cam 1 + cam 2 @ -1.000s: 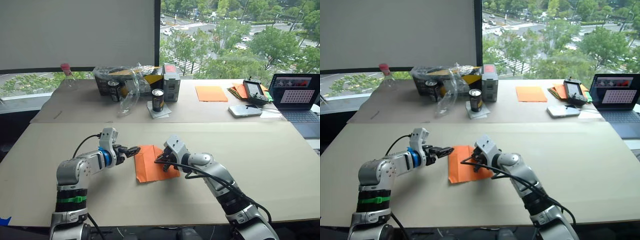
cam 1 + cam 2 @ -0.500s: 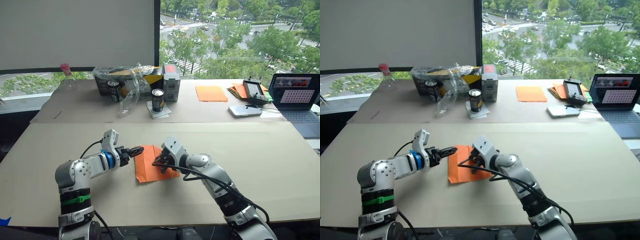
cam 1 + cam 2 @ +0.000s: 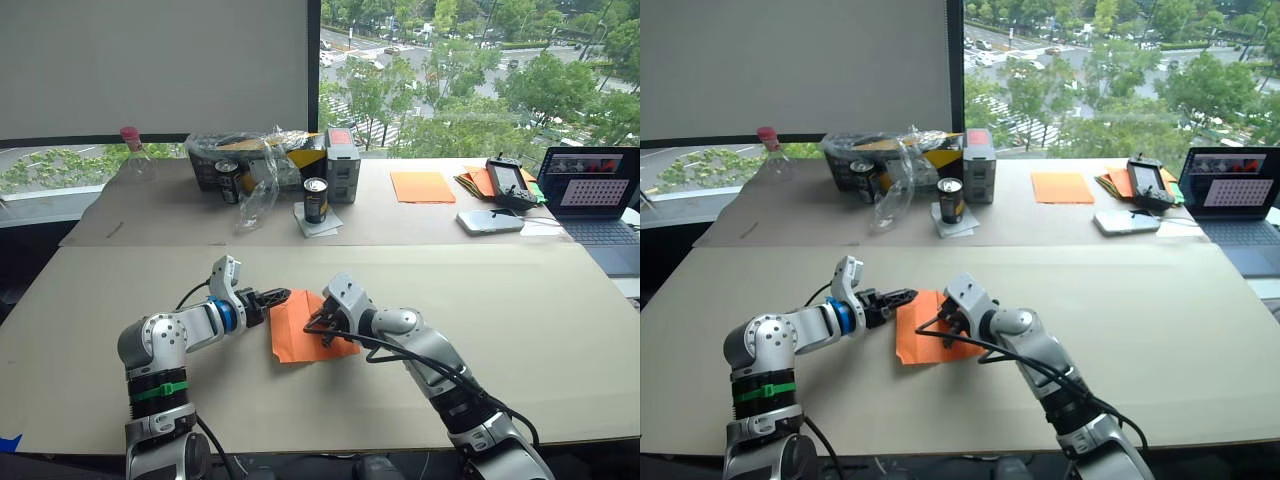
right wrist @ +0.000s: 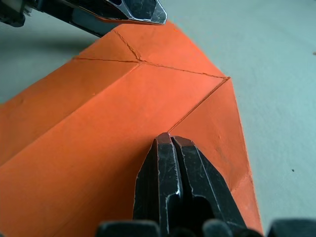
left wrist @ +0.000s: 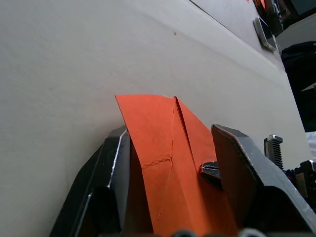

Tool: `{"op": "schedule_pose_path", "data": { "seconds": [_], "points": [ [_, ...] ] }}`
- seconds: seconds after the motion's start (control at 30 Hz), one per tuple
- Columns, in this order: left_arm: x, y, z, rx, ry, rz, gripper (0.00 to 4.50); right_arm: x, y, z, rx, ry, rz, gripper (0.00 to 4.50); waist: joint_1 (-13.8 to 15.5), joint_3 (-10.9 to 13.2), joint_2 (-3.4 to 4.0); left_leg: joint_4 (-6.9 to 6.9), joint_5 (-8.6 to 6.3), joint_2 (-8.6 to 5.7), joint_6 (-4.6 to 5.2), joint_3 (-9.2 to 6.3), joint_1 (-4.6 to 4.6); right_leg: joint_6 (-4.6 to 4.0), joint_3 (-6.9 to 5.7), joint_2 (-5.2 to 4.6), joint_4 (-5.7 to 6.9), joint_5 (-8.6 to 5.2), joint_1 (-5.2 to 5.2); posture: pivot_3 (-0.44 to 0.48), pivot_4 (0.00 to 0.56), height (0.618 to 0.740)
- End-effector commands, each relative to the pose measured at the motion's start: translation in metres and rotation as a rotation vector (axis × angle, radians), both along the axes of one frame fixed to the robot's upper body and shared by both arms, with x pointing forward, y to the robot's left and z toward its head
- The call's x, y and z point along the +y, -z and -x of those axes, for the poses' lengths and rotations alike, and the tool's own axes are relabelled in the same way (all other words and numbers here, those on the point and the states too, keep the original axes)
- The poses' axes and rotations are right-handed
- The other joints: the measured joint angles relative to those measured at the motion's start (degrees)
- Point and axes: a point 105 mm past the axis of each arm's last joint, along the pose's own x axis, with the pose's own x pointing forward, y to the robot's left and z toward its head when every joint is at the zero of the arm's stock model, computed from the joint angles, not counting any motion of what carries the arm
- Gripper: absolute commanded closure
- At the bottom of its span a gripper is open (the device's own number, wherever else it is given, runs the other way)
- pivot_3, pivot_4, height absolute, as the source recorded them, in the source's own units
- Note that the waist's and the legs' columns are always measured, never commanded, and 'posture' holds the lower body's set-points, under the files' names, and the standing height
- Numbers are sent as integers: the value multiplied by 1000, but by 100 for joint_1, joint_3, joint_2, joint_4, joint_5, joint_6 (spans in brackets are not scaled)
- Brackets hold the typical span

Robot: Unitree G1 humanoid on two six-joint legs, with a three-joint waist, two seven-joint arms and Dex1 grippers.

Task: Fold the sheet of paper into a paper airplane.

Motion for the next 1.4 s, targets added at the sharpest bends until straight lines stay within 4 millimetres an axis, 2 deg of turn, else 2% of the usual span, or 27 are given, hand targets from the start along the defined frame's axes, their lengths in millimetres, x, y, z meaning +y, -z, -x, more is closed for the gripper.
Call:
{"op": "schedule_pose_path", "data": {
  "seconds": [0.03, 0.17, 0.37, 0.57, 0.7, 0.77, 0.97, 1.03, 1.2, 1.3, 1.4],
  "points": [
    [-6, -5, 1, -69, 40, -68, 3219, 0, 15, 5, 53, 5, 25, 4500, 0, 0, 0, 0, 0, 0, 0, 0, 0, 0, 0, 0, 0, 0, 0, 0, 150, 732],
    [-16, -7, -1, -142, 77, -180, 4455, 0, -2, -3, 10, 25, -8, 4500, 8, 1, -2, -1, 0, 0, -1, 0, 0, -1, 0, 0, 0, 0, 0, 0, 150, 732],
    [-21, -13, -5, -254, 145, -317, 4455, 1, -29, -8, -43, 25, -42, 4500, 22, 8, 2, -2, -1, -1, -2, 0, -12, -1, 0, -1, -3, 0, -10, 0, 150, 732],
    [-26, -31, -18, -580, 302, -616, 4455, -1, -47, -12, -89, 39, -54, 4500, 44, 10, 3, 2, 8, -2, -15, -1, -100, -11, 1, -1, 20, 7, -108, 0, 150, 732],
    [-30, -33, -23, -743, 393, -755, 4455, -3, -49, -14, -101, 49, -50, 4500, 84, 11, 4, 1, 8, -4, -15, 3, -102, -13, 2, -5, 8, 9, -107, 0, 150, 732],
    [-33, -33, -23, -790, 428, -770, 4455, -3, -50, -15, -105, 58, -51, 4500, 100, 11, 4, 1, 7, -3, -14, 4, -102, -13, 2, -4, 6, 8, -106, 0, 150, 732],
    [-38, -16, -21, -934, 582, -981, 4455, -7, -52, -17, -112, 87, -65, 4500, 135, 12, 4, 2, 7, -3, -13, 4, -106, -13, 1, -4, 7, 8, -108, 0, 150, 732],
    [-37, -13, -22, -959, 595, -1028, 4455, -11, -47, -18, -98, 102, -48, 4500, 138, 12, 4, 2, 8, -3, -13, 4, -106, -13, 1, -3, 8, 8, -108, 0, 150, 732],
    [-35, -14, -27, -954, 536, -1017, 4455, -16, -37, -15, -64, 113, -36, 4500, 142, 12, 4, 4, 7, -3, -12, 4, -108, -13, 1, -4, 9, 8, -108, 0, 150, 732],
    [-37, -15, -27, -890, 479, -901, 4455, -16, -28, -12, -31, 113, -48, 4500, 142, 12, 4, 6, 7, -3, -12, 4, -108, -12, 1, -4, 11, 8, -108, 0, 150, 732],
    [-40, -11, -22, -855, 509, -843, 3597, -16, -20, -12, -19, 110, -32, 4500, 121, 12, 4, 7, 7, -3, -11, 3, -106, -12, 0, -2, 16, 8, -107, 0, 150, 732]
  ]
}}
